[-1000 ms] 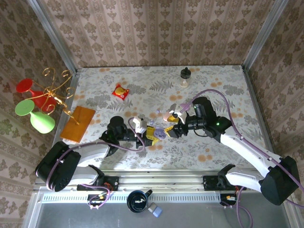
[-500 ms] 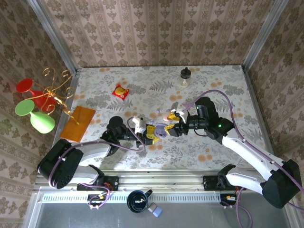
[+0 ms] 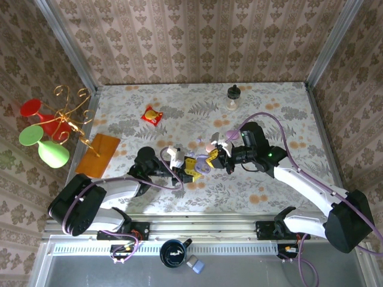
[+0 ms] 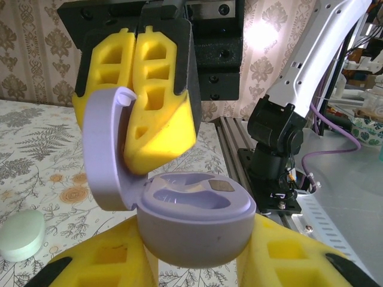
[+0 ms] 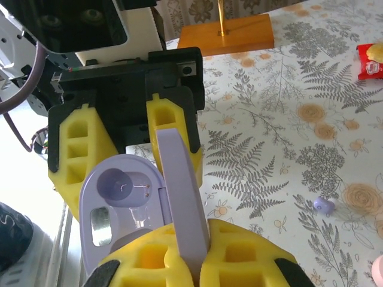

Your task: Insert the wireless bluetooth earbuds into the charging case

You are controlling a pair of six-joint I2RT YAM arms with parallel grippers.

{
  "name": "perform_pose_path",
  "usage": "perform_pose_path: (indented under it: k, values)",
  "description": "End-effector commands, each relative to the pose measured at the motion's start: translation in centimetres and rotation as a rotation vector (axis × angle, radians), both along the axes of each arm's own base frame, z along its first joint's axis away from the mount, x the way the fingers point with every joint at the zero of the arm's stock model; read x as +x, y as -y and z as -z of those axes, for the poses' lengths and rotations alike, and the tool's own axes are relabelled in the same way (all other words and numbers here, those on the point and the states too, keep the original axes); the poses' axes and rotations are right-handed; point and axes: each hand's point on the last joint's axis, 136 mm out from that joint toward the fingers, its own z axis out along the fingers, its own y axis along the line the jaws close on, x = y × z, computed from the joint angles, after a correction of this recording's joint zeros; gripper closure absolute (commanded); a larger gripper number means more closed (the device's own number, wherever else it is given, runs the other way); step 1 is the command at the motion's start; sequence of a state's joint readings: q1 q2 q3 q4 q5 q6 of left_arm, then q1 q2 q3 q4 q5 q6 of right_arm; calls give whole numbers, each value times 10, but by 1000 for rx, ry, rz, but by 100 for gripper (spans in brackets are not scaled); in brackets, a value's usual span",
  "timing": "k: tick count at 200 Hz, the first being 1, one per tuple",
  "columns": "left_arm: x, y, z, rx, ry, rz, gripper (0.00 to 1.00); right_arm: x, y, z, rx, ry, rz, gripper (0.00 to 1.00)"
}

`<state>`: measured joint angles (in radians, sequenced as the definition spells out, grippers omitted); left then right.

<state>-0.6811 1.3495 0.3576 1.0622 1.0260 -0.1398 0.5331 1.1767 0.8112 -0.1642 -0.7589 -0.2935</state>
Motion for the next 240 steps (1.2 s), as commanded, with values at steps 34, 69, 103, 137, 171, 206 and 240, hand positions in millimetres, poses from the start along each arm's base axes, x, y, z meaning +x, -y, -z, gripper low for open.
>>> perform_pose_path:
  k: [34,69,103,137,171,206,240]
  values:
    - [3,5,-5,-12,-9,5,56,-13,-3,-16,-3,102,-26,100]
    - [2,6,-2,-3,-12,6,48,-11,-5,-18,0,97,-22,100]
    - [0,7,-2,1,0,3,47,-9,-7,-13,-16,86,-19,100]
    - [-2,8,-2,7,-4,16,43,1,-7,-12,-24,93,27,100]
    - [-1,9,-2,7,-5,10,41,3,-7,-10,-31,98,34,100]
    - [-1,11,-5,3,1,9,41,2,-8,-4,-43,88,23,100]
    - [-1,12,-6,0,7,14,41,4,-11,-1,-45,78,23,100]
